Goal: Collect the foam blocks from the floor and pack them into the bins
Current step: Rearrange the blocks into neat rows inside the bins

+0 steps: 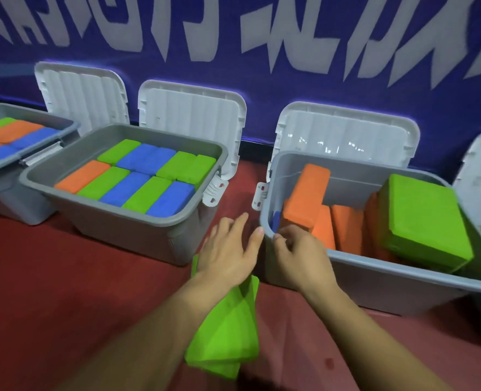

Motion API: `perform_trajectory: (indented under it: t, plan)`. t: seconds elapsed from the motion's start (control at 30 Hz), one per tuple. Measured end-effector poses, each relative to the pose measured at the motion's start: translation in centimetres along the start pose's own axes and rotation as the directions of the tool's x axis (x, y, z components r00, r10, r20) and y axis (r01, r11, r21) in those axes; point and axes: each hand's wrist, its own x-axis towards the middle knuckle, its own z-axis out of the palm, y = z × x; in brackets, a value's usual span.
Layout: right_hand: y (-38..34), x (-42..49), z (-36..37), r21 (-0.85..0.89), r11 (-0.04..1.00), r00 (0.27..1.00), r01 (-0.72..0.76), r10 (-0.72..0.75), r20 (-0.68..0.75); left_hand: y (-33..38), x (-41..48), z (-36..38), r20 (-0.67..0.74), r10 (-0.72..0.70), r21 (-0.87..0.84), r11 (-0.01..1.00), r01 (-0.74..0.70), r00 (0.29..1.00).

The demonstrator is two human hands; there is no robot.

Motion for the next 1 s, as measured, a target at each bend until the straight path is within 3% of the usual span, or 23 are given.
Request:
perform_trajectory:
  t: [0.1,0.17,0.37,0.47,0.57,0.7,0.87,1.0]
  plan:
    - [1.3,1.3,-1.3,0.011,0.998,0.982,-0.06,0.061,-0.18,3.2,1.7,1.2,-0.132,0.108,0.001,0.994,-0.108,0.985]
    - [2.2,2.2,-2.1,0.031,0.996,0.973,-0.085,0.09,-0.212,4.8,2.6,2.4,-0.158,0.124,-0.006,0.992,-0.126,0.98]
    - [3.7,3.4,-3.5,0.181,0.971,0.987,-0.154,0.144,0.067,7.2,4.0,6.1,0.042,0.028,-0.056,0.998,-0.026,0.999]
    - [4.1,4.2,-4.1,0.239,0.95,0.968,-0.199,0.154,0.197,7.5,4.7,6.7,0.074,-0.003,-0.138,0.99,0.014,0.997]
    - [4.2,4.9,-4.7,0.332,0.901,0.95,-0.279,0.208,0.233,7.8,4.8,6.8,0.064,-0.01,-0.202,0.979,0.023,0.998]
    - [4.5,5.3,-4.7,0.457,0.854,0.968,-0.249,0.213,0.131,8.0,5.1,7.2,0.012,0.015,-0.296,0.955,-0.011,1.0]
    - [3.5,5.3,-4.7,0.544,0.822,0.972,-0.171,0.23,-0.041,9.0,4.5,6.5,-0.071,0.09,-0.512,0.851,-0.114,0.993]
    - [2.5,5.4,-5.0,0.505,0.857,0.97,-0.104,0.199,-0.137,9.1,4.3,3.3,-0.206,0.051,-0.642,0.747,-0.174,0.977]
